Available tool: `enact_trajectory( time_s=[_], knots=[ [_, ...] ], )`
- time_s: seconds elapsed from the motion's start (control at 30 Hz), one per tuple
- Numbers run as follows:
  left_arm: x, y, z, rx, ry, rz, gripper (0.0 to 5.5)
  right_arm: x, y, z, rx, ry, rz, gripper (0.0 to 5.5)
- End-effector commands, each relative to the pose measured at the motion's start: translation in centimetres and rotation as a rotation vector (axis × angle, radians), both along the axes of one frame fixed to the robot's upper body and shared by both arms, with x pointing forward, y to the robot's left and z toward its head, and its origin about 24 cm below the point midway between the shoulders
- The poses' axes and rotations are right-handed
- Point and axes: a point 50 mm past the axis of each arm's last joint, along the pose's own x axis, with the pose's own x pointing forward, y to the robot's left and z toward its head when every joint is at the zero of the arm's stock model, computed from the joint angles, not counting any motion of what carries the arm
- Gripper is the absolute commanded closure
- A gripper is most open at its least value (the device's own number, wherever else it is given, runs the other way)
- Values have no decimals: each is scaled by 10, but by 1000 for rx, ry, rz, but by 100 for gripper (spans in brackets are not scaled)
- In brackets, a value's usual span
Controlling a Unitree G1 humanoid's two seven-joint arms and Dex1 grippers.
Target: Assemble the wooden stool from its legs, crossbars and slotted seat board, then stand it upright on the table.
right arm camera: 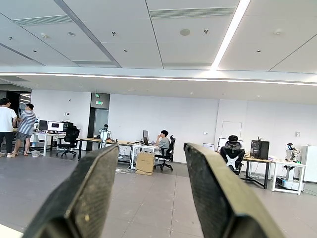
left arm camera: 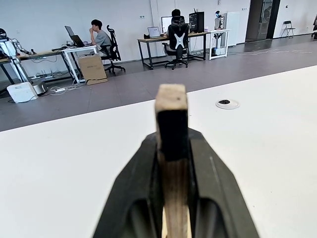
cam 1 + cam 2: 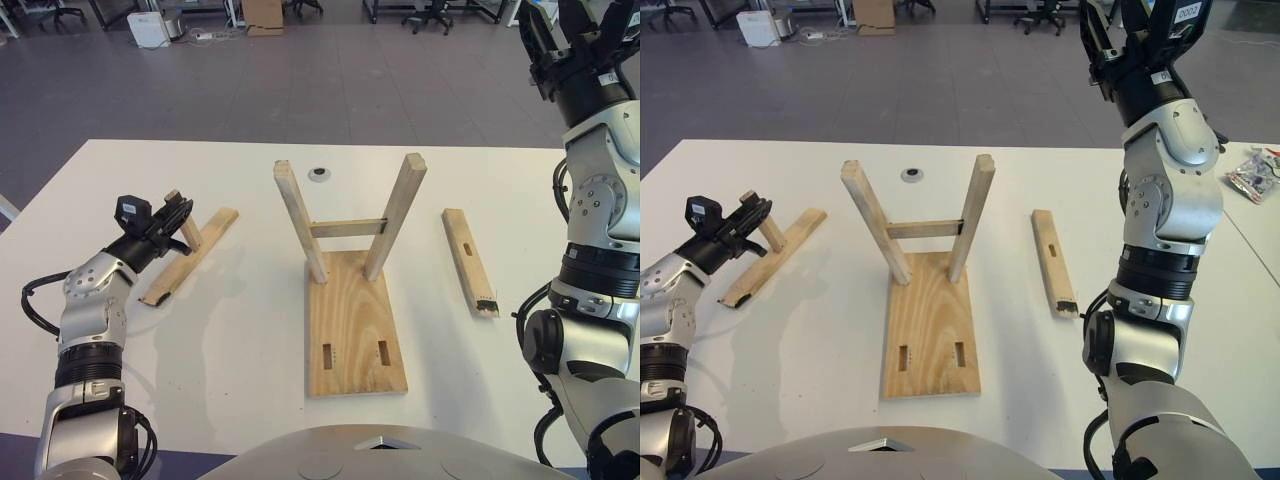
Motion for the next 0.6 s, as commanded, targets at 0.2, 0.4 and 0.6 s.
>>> enact_trajectory(
  time_s=[0.2, 0.4, 0.6],
  knots=[
    [8, 0, 6, 29, -26, -2, 511, -1, 2, -4, -5, 9, 9, 305],
    [9, 6, 6, 55, -16, -14, 511, -1, 4, -5, -9, 9, 15, 305],
    [3, 8, 3, 68, -3, -22, 511, -2, 2, -5, -13, 11, 11, 305]
  ],
)
